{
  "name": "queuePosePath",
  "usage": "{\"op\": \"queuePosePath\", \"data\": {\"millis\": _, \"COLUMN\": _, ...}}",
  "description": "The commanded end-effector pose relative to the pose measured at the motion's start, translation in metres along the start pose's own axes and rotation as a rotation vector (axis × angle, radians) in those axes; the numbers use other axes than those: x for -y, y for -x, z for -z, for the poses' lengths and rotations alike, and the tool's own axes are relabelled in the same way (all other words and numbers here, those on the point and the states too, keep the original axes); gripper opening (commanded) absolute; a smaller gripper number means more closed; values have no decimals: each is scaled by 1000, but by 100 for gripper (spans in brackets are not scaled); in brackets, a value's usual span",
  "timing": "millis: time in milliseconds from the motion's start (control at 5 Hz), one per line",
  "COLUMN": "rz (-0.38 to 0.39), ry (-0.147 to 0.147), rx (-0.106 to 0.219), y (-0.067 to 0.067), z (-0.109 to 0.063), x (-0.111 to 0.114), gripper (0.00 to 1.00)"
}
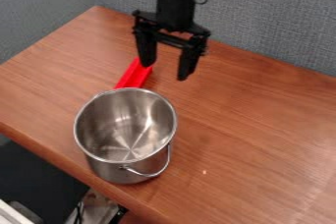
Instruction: Put the red object in the metal pot
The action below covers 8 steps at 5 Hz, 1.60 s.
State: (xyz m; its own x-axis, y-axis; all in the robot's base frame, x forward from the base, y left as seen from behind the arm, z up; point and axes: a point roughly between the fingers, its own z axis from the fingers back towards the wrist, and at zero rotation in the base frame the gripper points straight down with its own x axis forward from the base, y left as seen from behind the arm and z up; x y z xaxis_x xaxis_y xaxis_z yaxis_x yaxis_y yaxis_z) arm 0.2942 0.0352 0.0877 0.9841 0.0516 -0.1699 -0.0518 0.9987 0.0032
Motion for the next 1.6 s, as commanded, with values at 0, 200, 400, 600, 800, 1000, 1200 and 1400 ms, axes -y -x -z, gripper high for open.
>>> {"op": "queuePosePath", "data": {"millis": 0, "rz": -38, "ry": -23, "rx": 60, "y": -14, "z": -6, "x": -27, "gripper": 100}}
{"op": "queuePosePath", "data": {"millis": 200, "rz": -68, "ry": -29, "rx": 67, "y": -25, "z": -1, "x": -46, "gripper": 100}}
{"op": "queuePosePath", "data": {"millis": 400, "rz": -81, "ry": -38, "rx": 68, "y": -34, "z": 6, "x": -60, "gripper": 100}}
{"op": "queuePosePath", "data": {"millis": 600, "rz": -91, "ry": -45, "rx": 64, "y": -41, "z": 15, "x": -68, "gripper": 100}}
{"op": "queuePosePath", "data": {"millis": 800, "rz": -99, "ry": -49, "rx": 61, "y": -46, "z": 24, "x": -74, "gripper": 100}}
{"op": "queuePosePath", "data": {"millis": 1000, "rz": -103, "ry": -48, "rx": 62, "y": -50, "z": 32, "x": -77, "gripper": 100}}
{"op": "queuePosePath", "data": {"millis": 1200, "rz": -108, "ry": -42, "rx": 66, "y": -52, "z": 38, "x": -80, "gripper": 100}}
{"op": "queuePosePath", "data": {"millis": 1400, "rz": -108, "ry": -35, "rx": 75, "y": -53, "z": 41, "x": -81, "gripper": 100}}
